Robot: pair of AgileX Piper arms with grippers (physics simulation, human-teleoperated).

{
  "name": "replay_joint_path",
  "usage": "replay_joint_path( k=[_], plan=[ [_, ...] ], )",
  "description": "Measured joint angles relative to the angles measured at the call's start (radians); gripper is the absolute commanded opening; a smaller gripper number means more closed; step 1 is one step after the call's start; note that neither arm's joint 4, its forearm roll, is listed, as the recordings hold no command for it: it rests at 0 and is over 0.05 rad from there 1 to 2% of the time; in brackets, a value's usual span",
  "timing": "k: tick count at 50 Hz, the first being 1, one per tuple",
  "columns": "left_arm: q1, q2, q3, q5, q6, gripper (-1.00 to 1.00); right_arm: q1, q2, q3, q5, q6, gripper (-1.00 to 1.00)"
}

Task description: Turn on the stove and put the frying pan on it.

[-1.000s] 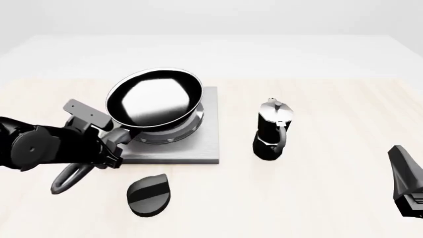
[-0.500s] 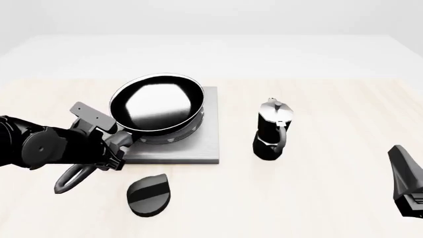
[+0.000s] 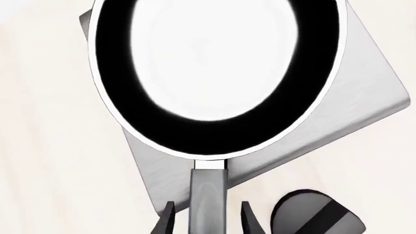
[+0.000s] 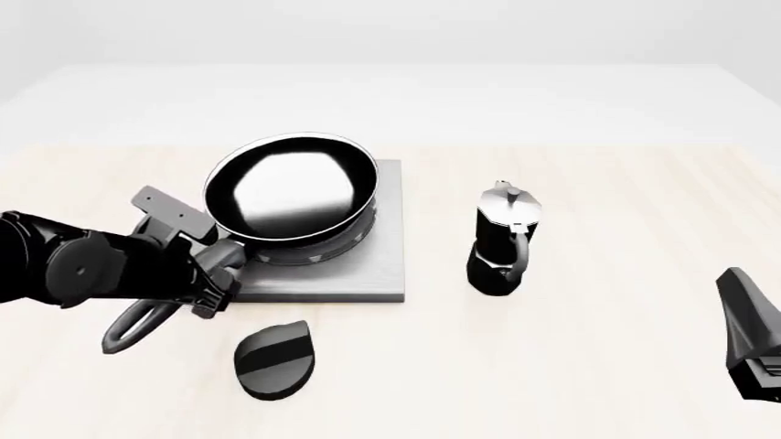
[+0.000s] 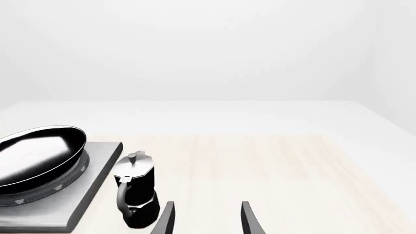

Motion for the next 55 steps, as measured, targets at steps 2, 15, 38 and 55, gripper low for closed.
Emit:
replay_joint_path(
  k=[2,15,38,55],
  plan=[
    [0.0,-0.001,0.0,0.001,0.001,1.0,0.0,0.0,0.0,0.0,0.0,1.0],
    [-0.007,-0.025,0.0,0.011,0.005,1.0,0.0,0.0,0.0,0.0,0.0,1.0],
    [0.009,-0.125,0.006,0.051,0.021,1.0,0.0,0.0,0.0,0.0,0.0,1.0],
    [0.055,-0.291,-0.001,0.088,0.043,1.0,0.0,0.0,0.0,0.0,0.0,1.0]
  ],
)
